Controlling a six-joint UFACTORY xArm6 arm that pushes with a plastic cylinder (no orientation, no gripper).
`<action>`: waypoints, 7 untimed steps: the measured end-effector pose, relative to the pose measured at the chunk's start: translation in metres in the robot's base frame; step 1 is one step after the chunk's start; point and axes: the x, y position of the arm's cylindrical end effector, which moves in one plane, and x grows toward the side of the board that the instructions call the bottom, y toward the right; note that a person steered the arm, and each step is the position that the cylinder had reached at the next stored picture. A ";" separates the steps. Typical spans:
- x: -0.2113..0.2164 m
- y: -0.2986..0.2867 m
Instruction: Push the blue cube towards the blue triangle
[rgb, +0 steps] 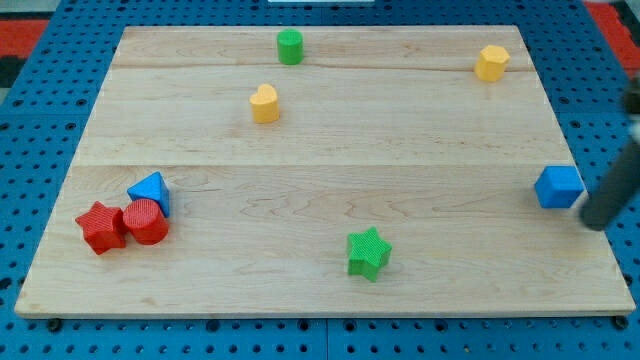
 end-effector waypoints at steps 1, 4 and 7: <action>-0.029 0.017; -0.006 -0.033; -0.090 -0.115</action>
